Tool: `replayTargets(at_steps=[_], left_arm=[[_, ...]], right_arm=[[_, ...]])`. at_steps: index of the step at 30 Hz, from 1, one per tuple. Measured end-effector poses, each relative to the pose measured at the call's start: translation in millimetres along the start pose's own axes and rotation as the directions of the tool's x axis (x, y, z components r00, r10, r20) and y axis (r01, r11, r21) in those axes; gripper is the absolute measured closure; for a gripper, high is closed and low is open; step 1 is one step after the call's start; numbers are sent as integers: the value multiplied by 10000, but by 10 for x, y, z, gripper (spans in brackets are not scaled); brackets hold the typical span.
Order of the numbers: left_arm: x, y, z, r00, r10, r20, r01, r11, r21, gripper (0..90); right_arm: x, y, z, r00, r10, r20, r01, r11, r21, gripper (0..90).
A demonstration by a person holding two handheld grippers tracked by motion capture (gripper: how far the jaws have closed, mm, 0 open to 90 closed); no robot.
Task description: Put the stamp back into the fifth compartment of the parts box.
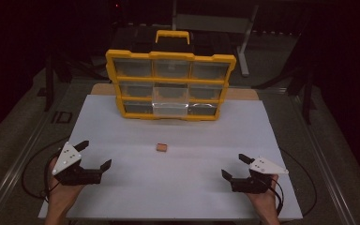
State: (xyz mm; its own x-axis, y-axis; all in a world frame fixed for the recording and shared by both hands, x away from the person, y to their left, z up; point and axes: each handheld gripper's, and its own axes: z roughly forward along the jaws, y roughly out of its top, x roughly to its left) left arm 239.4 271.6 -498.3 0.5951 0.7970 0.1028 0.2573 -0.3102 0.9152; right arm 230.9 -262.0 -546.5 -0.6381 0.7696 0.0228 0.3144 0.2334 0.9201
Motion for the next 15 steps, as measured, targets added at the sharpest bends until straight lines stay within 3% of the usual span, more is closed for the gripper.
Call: replayTargets(at_steps=[6,15], left_arm=[[33,120,90,9998,59,173,-56,9998,-184,0],[18,250,220,9977,466,492,-458,9988,-182,0]], right_arm=[[-16,-4,6,10000,8,64,-8,10000,-57,88],[-60,-12,-5,9997,183,155,-181,9997,-132,88]])
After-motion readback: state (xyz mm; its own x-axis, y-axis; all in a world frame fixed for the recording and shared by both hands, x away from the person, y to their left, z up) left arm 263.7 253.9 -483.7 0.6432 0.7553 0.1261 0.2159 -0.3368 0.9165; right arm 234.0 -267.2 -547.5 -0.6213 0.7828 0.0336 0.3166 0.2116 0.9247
